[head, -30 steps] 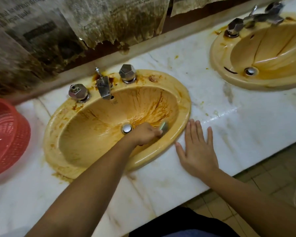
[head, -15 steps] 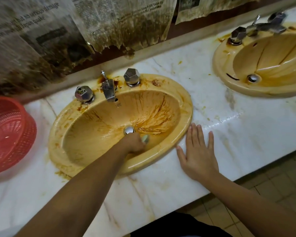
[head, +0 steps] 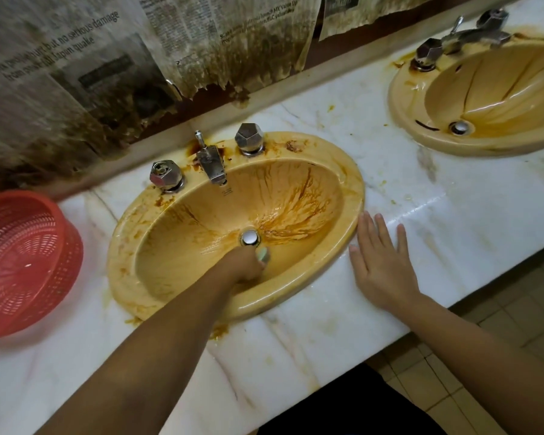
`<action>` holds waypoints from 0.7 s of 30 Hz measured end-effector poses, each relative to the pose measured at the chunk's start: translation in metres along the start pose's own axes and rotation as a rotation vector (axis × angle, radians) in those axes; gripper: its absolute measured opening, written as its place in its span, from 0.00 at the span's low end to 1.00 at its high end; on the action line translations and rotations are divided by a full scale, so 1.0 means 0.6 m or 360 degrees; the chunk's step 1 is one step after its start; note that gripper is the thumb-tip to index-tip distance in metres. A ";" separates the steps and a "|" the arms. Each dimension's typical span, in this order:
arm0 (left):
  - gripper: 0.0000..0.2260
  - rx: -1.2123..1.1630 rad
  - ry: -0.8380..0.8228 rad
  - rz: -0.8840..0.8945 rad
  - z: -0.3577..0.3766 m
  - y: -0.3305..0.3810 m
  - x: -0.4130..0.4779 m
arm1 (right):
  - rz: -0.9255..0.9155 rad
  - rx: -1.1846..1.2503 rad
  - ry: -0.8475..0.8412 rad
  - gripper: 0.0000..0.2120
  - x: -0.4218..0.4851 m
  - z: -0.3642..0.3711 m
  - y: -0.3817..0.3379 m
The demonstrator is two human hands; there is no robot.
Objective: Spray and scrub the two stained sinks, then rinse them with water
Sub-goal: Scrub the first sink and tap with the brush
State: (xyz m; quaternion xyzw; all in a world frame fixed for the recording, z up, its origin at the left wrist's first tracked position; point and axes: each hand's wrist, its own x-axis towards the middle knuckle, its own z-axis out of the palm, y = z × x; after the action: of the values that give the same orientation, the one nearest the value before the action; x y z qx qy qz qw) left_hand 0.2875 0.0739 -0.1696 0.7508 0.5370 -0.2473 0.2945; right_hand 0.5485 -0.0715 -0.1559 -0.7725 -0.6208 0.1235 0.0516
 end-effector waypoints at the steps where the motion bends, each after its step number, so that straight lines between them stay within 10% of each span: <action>1: 0.16 0.0097 0.0054 -0.0111 0.007 -0.014 0.006 | 0.0052 0.0075 0.0009 0.33 0.002 0.001 -0.007; 9: 0.20 -0.0713 0.0005 0.0416 -0.035 0.125 0.019 | 0.0132 -0.0064 0.0062 0.37 0.005 0.014 -0.024; 16: 0.16 0.0086 0.0299 -0.0180 0.010 0.012 0.033 | 0.0139 -0.0086 0.0082 0.37 0.005 0.010 -0.031; 21: 0.13 -0.0399 0.0155 0.0324 -0.033 0.146 0.046 | 0.0131 -0.0128 0.0095 0.37 0.007 0.012 -0.029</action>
State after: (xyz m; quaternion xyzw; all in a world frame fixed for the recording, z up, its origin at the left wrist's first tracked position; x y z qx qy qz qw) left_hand 0.3802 0.0844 -0.1589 0.7697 0.4986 -0.1105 0.3830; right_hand 0.5312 -0.0639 -0.1595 -0.8021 -0.5912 0.0773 0.0340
